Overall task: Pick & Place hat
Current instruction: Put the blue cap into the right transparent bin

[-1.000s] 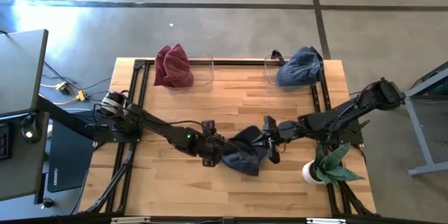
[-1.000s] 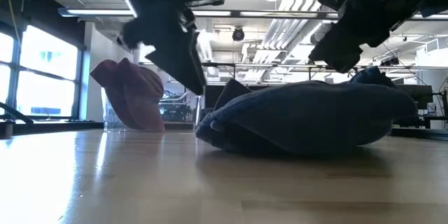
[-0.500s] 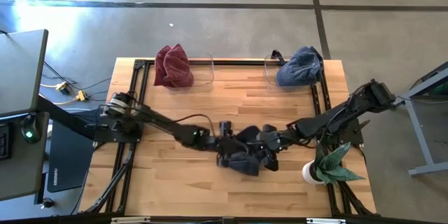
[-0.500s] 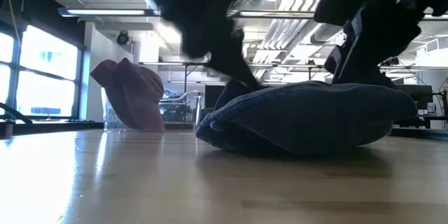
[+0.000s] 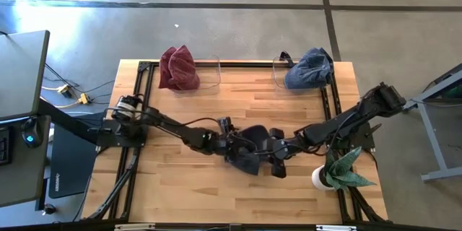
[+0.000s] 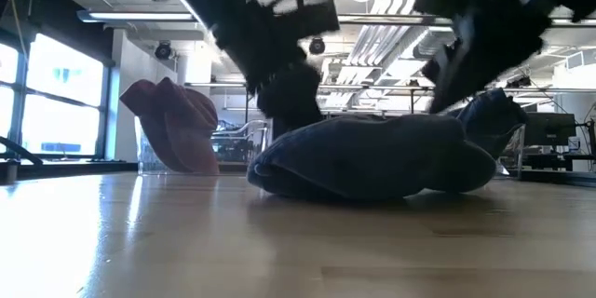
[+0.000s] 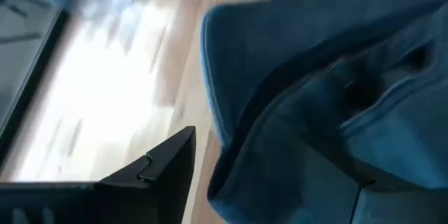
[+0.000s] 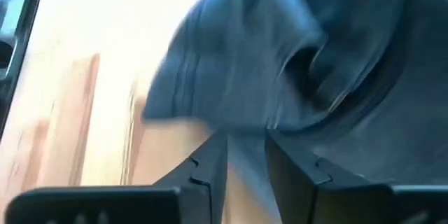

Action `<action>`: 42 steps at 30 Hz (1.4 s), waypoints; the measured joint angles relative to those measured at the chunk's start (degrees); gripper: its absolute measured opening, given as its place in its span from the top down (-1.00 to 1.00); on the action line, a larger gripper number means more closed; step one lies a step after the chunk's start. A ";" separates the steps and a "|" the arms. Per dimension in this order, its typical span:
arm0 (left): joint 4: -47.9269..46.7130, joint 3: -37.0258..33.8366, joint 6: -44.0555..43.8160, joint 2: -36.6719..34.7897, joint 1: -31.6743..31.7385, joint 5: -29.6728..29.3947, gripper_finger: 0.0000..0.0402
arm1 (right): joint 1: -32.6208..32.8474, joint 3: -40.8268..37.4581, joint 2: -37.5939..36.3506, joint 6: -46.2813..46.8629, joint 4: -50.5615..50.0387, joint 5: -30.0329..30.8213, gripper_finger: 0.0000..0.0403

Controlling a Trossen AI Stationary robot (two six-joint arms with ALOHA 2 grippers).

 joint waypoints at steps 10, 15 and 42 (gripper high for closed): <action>-3.73 2.90 -0.57 -0.20 -2.93 -3.47 -0.09 | -0.81 0.47 7.64 -5.77 15.80 -3.04 0.80; -8.27 2.96 -3.81 1.06 -1.79 -6.71 -0.09 | -3.20 1.12 15.78 -7.99 19.56 -14.57 0.93; -11.83 -4.27 -9.99 -3.57 -4.30 -8.48 -0.09 | -0.81 1.45 1.72 -1.73 -1.20 19.85 0.62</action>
